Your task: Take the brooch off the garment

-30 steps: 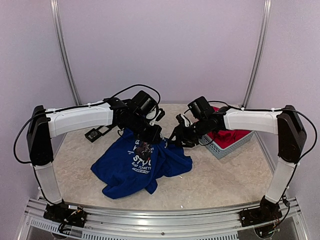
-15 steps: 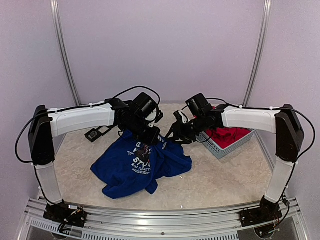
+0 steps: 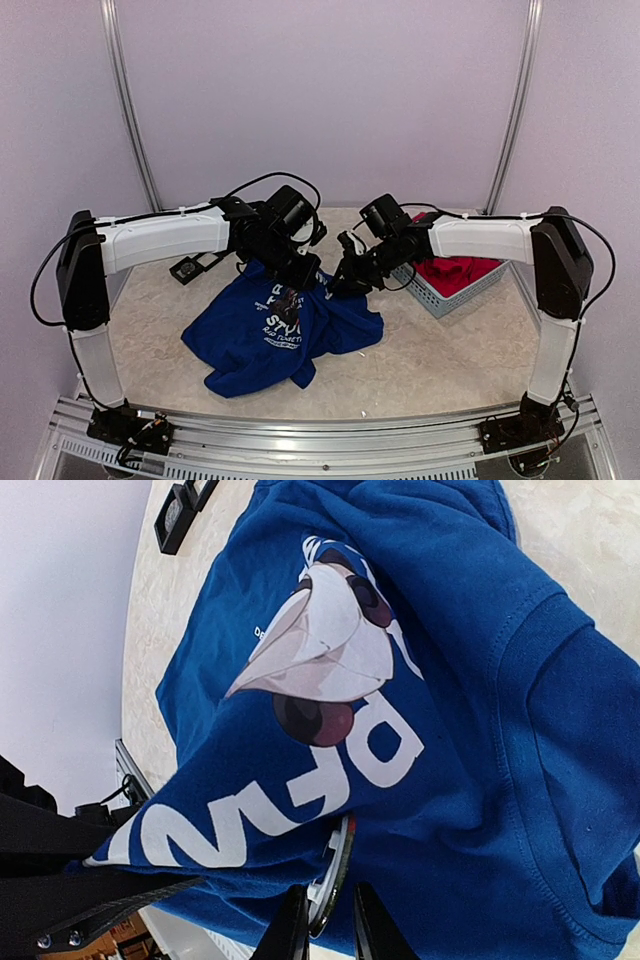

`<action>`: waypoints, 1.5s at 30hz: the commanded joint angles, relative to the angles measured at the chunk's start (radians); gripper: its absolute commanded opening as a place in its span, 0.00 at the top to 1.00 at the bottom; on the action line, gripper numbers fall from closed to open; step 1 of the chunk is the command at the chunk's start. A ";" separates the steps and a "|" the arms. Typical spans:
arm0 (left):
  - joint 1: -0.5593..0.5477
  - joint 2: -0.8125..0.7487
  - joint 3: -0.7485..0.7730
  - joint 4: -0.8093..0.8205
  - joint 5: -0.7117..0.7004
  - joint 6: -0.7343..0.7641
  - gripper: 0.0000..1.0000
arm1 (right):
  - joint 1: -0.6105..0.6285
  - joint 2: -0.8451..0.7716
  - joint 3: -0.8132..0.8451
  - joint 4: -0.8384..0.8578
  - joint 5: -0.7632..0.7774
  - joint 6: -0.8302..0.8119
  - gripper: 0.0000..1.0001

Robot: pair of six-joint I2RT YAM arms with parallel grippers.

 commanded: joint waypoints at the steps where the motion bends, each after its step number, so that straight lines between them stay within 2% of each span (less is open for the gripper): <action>1: -0.006 0.011 0.020 -0.003 -0.008 0.010 1.00 | 0.008 0.033 0.035 -0.024 -0.008 -0.007 0.97; 2: -0.006 0.011 0.021 -0.004 -0.009 0.009 1.00 | 0.007 0.030 0.035 -0.024 0.005 -0.007 1.00; 5: -0.005 0.011 0.022 -0.005 -0.002 0.005 1.00 | 0.007 0.004 0.037 -0.029 0.055 -0.011 1.00; 8: -0.004 0.009 0.019 -0.002 -0.003 -0.007 0.91 | 0.007 -0.037 0.040 -0.055 0.141 -0.024 1.00; 11: -0.001 -0.005 0.013 0.005 -0.009 -0.022 0.76 | 0.007 -0.085 0.030 -0.066 0.238 -0.052 1.00; 14: 0.009 -0.036 0.000 0.047 0.028 -0.017 0.56 | 0.007 -0.159 -0.031 0.033 0.279 -0.068 1.00; 17: 0.030 -0.081 -0.014 0.087 0.036 -0.031 0.38 | 0.007 -0.211 -0.087 0.119 0.281 -0.101 1.00; 22: 0.111 -0.148 -0.027 0.133 0.075 -0.067 0.19 | 0.007 -0.249 -0.120 0.227 0.281 -0.198 1.00; 27: 0.202 -0.230 -0.094 0.241 0.273 -0.077 0.08 | -0.001 -0.283 -0.191 0.393 0.178 -0.238 1.00; 31: 0.239 -0.272 -0.137 0.301 0.363 -0.073 0.03 | -0.019 -0.288 -0.205 0.461 0.079 -0.251 1.00; 36: 0.240 -0.247 -0.122 0.291 0.399 -0.046 0.03 | -0.036 -0.253 -0.099 0.238 0.039 -0.381 1.00; 41: 0.229 -0.244 -0.139 0.283 0.377 -0.033 0.02 | -0.036 -0.199 0.043 -0.106 0.042 -0.529 1.00; 45: 0.218 -0.249 -0.155 0.256 0.341 -0.019 0.02 | -0.010 -0.121 0.165 -0.356 0.069 -0.585 1.00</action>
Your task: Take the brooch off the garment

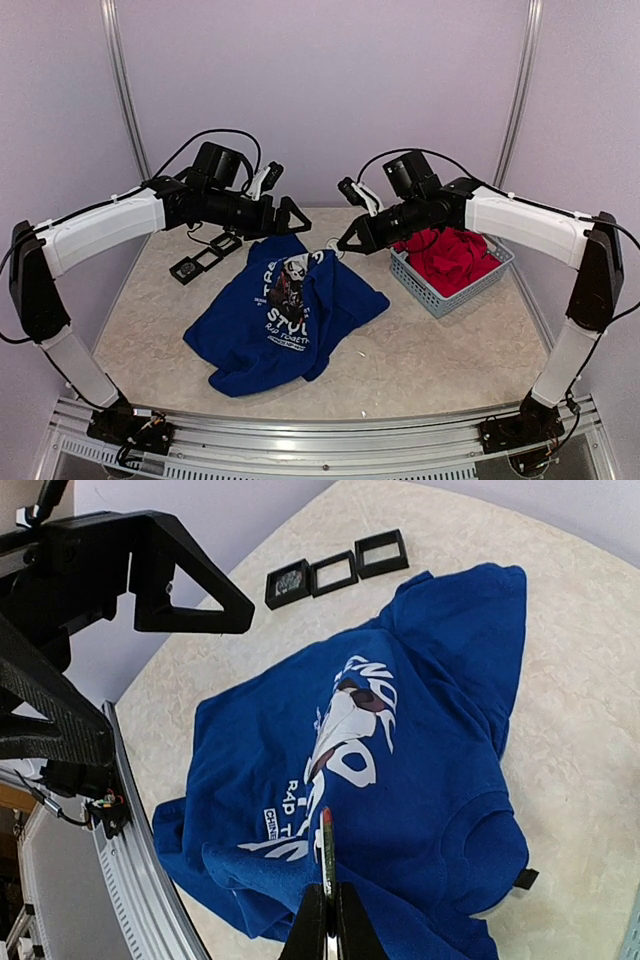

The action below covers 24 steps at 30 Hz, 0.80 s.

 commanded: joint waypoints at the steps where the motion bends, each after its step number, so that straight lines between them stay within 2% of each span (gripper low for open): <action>1: -0.018 0.004 -0.033 -0.029 -0.030 0.037 0.02 | 0.035 0.099 0.128 -0.378 0.018 -0.111 1.00; 7: -0.051 -0.031 -0.123 -0.014 -0.065 0.047 0.02 | 0.108 0.221 0.271 -0.607 0.130 -0.056 1.00; 13: -0.071 -0.057 -0.207 0.038 -0.074 0.042 0.02 | 0.116 0.255 0.302 -0.591 0.071 -0.004 1.00; 15: -0.078 -0.064 -0.227 0.059 -0.082 0.044 0.02 | 0.115 0.254 0.314 -0.582 0.076 0.014 0.91; 17: -0.090 -0.073 -0.245 0.081 -0.098 0.060 0.02 | 0.113 0.244 0.328 -0.575 0.113 0.035 0.72; 20: -0.112 -0.064 -0.233 0.095 -0.099 0.109 0.02 | 0.093 0.207 0.327 -0.545 0.250 0.098 0.54; 22: -0.131 -0.038 -0.191 0.077 -0.092 0.161 0.02 | 0.056 0.140 0.227 -0.434 0.284 0.136 0.44; 23: -0.142 -0.021 -0.161 0.067 -0.093 0.189 0.02 | 0.029 0.080 0.162 -0.350 0.262 0.160 0.39; 24: -0.152 0.011 -0.128 0.053 -0.091 0.217 0.03 | -0.001 0.051 0.086 -0.266 0.222 0.193 0.38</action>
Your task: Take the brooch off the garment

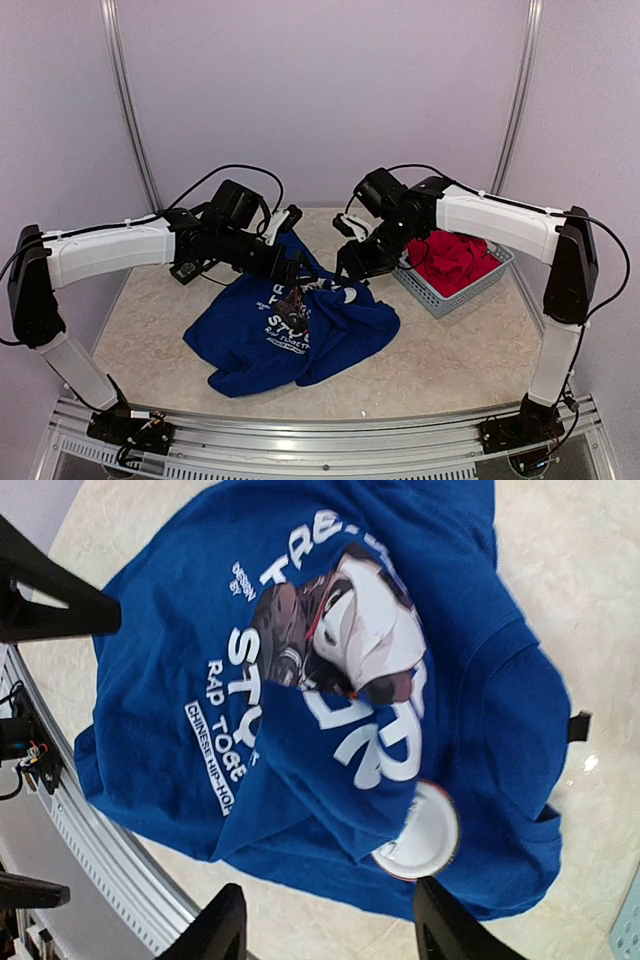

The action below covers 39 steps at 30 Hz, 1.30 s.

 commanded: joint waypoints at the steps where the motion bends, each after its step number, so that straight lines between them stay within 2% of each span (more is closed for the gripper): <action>1: -0.045 0.078 0.128 -0.015 -0.005 0.141 0.03 | -0.131 -0.187 -0.238 0.301 -0.029 0.148 0.38; 4: -0.059 0.160 0.217 -0.054 -0.003 0.187 0.06 | -0.202 -0.248 -0.388 0.445 -0.124 0.219 0.37; 9: -0.065 0.253 0.293 -0.067 0.040 0.174 0.07 | -0.206 -0.260 -0.471 0.489 -0.152 0.240 0.36; 12: -0.088 0.286 0.301 -0.074 -0.005 0.182 0.04 | -0.207 -0.280 -0.526 0.551 -0.166 0.284 0.35; 21: -0.098 0.411 0.365 -0.108 -0.182 0.218 0.01 | -0.207 -0.310 -0.585 0.602 -0.185 0.335 0.35; 28: -0.097 0.459 0.365 -0.136 -0.207 0.247 0.02 | -0.206 -0.341 -0.617 0.611 -0.196 0.350 0.35; 31: -0.096 0.436 0.311 -0.107 -0.147 0.250 0.09 | -0.200 -0.341 -0.622 0.611 -0.209 0.345 0.35; 35: -0.097 0.409 0.266 -0.084 -0.120 0.232 0.30 | -0.182 -0.327 -0.614 0.602 -0.229 0.338 0.39; 39: -0.097 0.396 0.256 -0.077 -0.111 0.227 0.46 | -0.173 -0.324 -0.613 0.600 -0.224 0.339 0.42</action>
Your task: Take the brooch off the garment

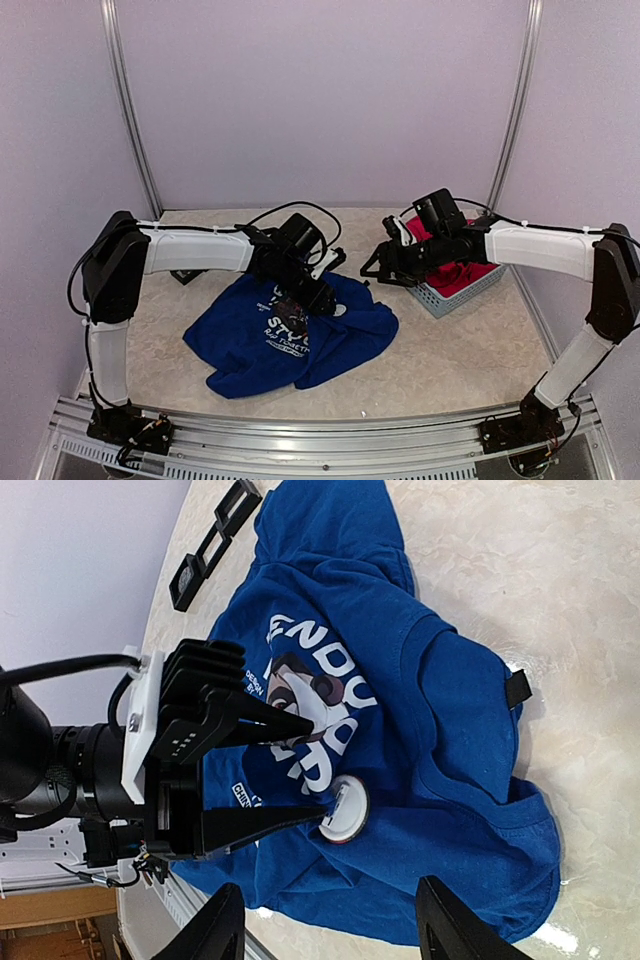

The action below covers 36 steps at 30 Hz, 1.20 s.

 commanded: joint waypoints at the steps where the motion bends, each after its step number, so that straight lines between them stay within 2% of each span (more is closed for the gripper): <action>1: -0.002 -0.048 -0.016 0.014 0.041 -0.006 0.52 | 0.018 -0.002 -0.005 -0.004 -0.010 -0.003 0.43; 7: -0.002 -0.062 -0.020 0.014 0.040 -0.030 0.85 | 0.021 0.000 -0.003 -0.006 -0.010 -0.010 0.47; 10: 0.004 -0.088 -0.031 0.026 0.035 -0.070 0.92 | 0.026 -0.009 0.002 0.007 -0.007 -0.022 0.48; 14: 0.042 -0.128 -0.024 0.039 0.081 -0.169 0.95 | 0.050 -0.023 0.025 0.017 0.030 -0.050 0.47; 18: 0.092 -0.160 -0.018 0.070 0.180 -0.270 1.00 | 0.094 -0.023 0.088 -0.025 0.134 -0.086 0.48; 25: 0.165 -0.170 0.019 0.052 0.327 -0.380 1.00 | 0.176 0.051 0.243 -0.157 0.326 -0.128 0.51; 36: 0.186 -0.146 0.062 0.032 0.444 -0.446 1.00 | 0.256 0.198 0.428 -0.227 0.410 -0.203 0.52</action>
